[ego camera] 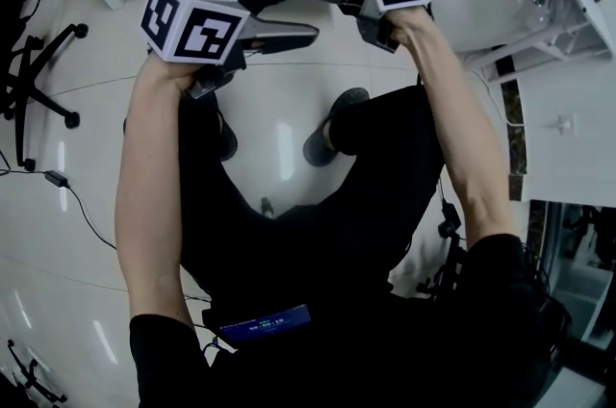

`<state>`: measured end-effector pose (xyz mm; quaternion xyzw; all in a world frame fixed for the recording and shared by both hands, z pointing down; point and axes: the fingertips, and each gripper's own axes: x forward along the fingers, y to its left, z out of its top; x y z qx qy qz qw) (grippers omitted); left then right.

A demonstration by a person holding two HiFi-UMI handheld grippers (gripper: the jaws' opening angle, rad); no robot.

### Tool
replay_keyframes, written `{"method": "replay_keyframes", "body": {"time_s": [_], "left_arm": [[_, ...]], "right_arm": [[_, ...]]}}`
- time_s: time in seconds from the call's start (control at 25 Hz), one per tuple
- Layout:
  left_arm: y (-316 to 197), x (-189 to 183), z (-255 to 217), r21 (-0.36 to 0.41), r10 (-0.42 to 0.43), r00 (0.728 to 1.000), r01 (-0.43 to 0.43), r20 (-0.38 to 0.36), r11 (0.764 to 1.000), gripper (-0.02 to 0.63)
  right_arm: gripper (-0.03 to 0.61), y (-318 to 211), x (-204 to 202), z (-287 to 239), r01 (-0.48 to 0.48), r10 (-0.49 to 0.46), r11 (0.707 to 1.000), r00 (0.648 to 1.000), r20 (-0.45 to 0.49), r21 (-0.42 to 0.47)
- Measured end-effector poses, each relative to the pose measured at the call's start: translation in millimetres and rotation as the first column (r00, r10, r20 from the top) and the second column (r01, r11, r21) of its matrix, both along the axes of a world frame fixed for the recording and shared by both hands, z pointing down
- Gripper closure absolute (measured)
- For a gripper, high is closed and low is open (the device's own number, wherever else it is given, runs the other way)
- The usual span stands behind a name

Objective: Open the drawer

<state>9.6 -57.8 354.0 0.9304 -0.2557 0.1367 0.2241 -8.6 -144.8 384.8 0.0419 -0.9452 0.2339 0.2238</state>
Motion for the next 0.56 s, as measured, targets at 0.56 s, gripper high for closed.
{"method": "replay_keyframes", "body": {"time_s": [0.56], "left_arm": [[3.1,1.0,-3.1,0.007,0.01,1.0,-0.01,0.004,1.0,0.239]], "right_arm": [[0.471,1.7,-0.5,1.9,0.005,-0.005,1.0,1.0,-0.005,-0.002]]}}
